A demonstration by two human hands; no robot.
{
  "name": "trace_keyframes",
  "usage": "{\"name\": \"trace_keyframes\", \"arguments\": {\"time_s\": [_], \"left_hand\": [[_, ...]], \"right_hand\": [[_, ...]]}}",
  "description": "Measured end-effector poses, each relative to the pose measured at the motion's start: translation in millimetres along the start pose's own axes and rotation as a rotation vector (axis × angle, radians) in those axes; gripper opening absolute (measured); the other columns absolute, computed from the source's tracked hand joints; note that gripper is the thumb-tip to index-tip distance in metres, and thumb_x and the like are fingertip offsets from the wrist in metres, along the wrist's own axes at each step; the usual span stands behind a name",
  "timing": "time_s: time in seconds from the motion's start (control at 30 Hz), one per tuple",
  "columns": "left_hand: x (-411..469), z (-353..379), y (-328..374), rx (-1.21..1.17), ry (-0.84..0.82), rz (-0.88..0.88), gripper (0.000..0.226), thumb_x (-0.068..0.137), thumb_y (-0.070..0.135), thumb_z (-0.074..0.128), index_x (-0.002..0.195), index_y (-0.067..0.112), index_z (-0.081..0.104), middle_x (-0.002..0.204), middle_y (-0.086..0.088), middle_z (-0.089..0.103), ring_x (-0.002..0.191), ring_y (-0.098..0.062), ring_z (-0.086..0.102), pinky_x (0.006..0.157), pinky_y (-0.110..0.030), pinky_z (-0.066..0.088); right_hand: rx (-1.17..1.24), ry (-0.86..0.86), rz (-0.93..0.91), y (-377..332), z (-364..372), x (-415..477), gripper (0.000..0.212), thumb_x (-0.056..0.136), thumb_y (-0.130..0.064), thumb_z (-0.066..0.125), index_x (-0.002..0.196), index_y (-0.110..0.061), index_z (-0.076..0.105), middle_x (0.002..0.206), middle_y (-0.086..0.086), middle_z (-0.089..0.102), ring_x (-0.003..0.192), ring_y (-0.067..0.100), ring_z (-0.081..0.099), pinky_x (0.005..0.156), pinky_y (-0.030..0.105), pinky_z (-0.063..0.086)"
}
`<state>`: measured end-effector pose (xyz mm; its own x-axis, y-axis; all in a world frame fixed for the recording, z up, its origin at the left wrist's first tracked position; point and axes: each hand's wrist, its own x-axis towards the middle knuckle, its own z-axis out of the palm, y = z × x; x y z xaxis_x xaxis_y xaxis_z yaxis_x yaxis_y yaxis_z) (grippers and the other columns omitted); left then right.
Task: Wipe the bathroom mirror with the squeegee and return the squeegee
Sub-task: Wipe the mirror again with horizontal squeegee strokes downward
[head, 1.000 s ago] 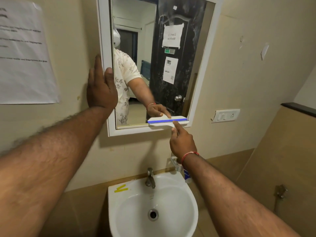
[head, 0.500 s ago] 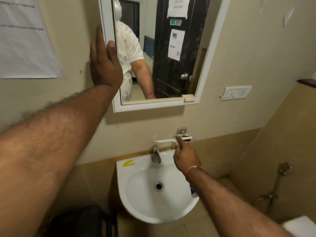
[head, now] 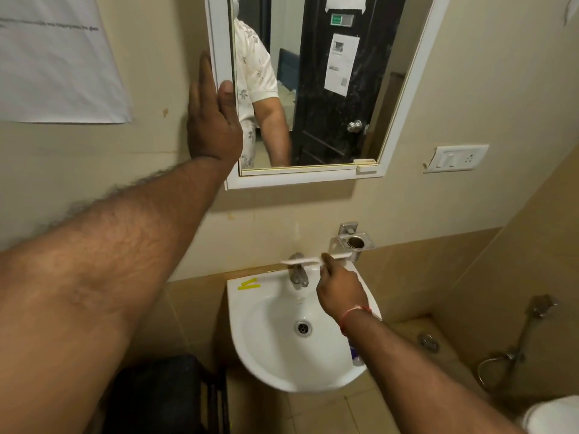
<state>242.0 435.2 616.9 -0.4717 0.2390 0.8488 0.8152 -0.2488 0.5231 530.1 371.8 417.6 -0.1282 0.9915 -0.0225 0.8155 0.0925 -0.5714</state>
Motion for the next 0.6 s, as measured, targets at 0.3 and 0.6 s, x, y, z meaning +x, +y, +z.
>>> {"name": "trace_keyframes", "arguments": {"time_s": [0.3,0.6], "left_hand": [[-3.0,-1.2,-1.8,0.047,-0.07,-0.05,0.061,0.116,0.047,0.035,0.17,0.02,0.033,0.158,-0.014,0.053,0.139,-0.034,0.057,0.111,-0.032,0.046],[-4.1,-10.5,-0.4,0.048,-0.193,-0.117,0.062,0.113,0.056,0.031,0.17,0.032,0.027,0.161,-0.016,0.05,0.134,-0.043,0.059,0.102,-0.047,0.054]], "right_hand": [[-0.12,-0.218,0.042,-14.8,-17.9,1.1,0.039,0.105,-0.019,0.039,0.13,-0.025,0.069,0.111,0.009,0.075,0.092,0.037,0.076,0.074,0.045,0.064],[0.069,0.036,-0.133,-51.1,-58.9,9.4,0.044,0.113,-0.051,0.034,0.155,-0.052,0.047,0.149,-0.004,0.066,0.136,0.023,0.058,0.108,0.034,0.047]]}}
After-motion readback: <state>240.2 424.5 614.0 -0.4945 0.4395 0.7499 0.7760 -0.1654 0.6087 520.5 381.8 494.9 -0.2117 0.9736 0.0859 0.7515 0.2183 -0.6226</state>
